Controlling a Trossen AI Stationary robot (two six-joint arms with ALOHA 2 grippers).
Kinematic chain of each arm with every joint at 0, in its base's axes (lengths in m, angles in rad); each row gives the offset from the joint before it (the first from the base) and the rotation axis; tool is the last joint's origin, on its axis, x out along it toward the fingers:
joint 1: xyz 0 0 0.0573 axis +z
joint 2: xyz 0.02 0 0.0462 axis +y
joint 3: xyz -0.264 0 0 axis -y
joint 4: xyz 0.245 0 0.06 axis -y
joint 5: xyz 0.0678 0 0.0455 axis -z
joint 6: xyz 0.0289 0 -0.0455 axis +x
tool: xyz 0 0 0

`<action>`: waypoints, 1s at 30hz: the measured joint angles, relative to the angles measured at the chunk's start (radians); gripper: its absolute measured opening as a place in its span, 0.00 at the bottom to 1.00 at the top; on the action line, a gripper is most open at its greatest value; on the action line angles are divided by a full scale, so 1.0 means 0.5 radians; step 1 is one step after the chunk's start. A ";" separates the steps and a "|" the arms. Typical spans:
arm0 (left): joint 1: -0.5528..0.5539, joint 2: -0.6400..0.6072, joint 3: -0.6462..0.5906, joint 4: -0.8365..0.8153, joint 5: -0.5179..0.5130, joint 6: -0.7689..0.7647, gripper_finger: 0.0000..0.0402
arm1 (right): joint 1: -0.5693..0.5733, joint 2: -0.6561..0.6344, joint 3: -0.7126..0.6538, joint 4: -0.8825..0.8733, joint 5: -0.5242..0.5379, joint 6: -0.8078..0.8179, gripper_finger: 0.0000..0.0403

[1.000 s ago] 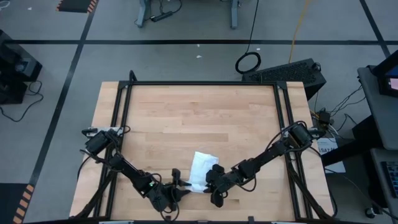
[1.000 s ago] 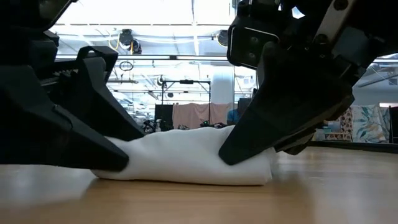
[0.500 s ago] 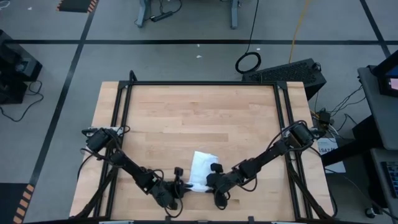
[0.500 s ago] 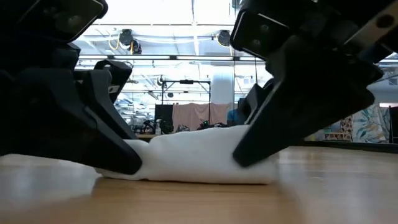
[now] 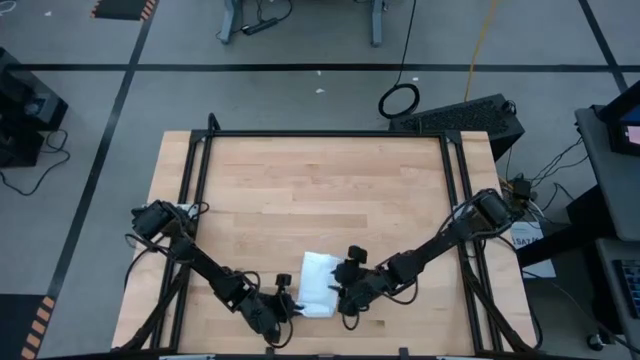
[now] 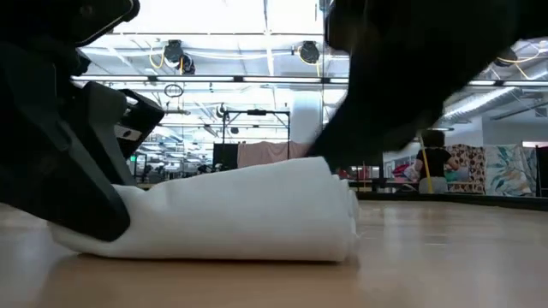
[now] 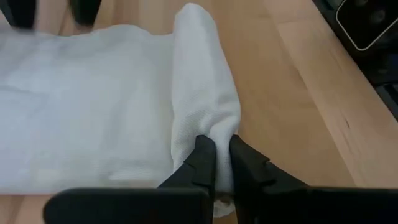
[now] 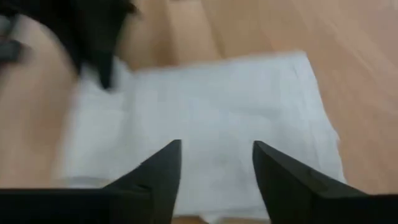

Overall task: Roll napkin
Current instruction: Roll the white table napkin

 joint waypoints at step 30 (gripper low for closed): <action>0.525 -0.007 0.011 0.030 0.980 -0.390 0.08 | -0.264 0.042 -0.004 -0.109 -0.492 -0.535 0.03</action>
